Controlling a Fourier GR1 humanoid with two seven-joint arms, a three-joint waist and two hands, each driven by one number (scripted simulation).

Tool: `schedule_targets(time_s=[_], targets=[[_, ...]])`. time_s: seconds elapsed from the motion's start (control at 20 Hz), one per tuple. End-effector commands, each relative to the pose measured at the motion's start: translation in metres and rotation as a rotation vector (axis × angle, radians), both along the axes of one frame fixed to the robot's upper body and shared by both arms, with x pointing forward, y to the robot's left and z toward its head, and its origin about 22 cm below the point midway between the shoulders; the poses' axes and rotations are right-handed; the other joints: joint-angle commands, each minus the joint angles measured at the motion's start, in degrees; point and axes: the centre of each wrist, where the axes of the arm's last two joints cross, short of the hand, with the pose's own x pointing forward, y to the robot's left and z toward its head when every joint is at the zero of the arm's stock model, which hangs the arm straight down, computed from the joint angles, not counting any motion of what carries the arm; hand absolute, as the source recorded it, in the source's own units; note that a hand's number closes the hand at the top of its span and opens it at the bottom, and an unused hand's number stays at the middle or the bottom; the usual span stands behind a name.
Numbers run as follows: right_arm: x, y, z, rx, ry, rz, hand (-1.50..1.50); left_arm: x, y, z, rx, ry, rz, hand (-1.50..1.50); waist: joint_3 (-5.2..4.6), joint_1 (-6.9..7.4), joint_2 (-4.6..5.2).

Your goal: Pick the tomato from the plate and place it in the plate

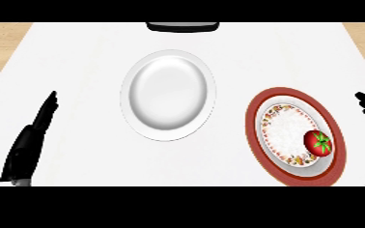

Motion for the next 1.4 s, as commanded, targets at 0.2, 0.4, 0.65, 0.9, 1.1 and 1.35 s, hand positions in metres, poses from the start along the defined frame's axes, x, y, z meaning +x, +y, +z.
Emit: schedule_targets(time_s=[0.2,0.4,0.65,0.9,1.1,1.35], targets=[[0.032,0.002,-0.034,-0.03,0.064,0.075,-1.5,-0.005,0.002,-0.006,-0.003,-0.002,0.004,0.0,0.0,-0.19,-0.05],[0.031,0.009,-0.05,-0.027,0.098,0.132,-1.5,-0.007,-0.002,-0.014,0.002,-0.007,0.011,0.0,-0.01,-0.37,-0.07],[0.033,0.002,-0.043,-0.03,0.131,0.148,-1.5,-0.028,0.006,-0.012,-0.011,0.016,0.015,0.0,-0.01,-0.26,-0.13],[0.016,0.027,-0.064,-0.051,0.143,0.15,-1.5,0.0,0.004,0.013,0.001,0.014,0.008,0.0,-0.02,-0.74,-0.21],[0.028,0.016,-0.08,-0.041,0.157,0.152,-1.5,-0.013,0.018,-0.005,0.001,0.0,0.009,0.0,-0.02,-0.56,-0.13],[0.033,0.021,-0.096,-0.04,0.156,0.157,-1.5,-0.003,0.008,-0.01,0.003,-0.011,0.018,0.0,-0.02,-0.56,-0.11]])
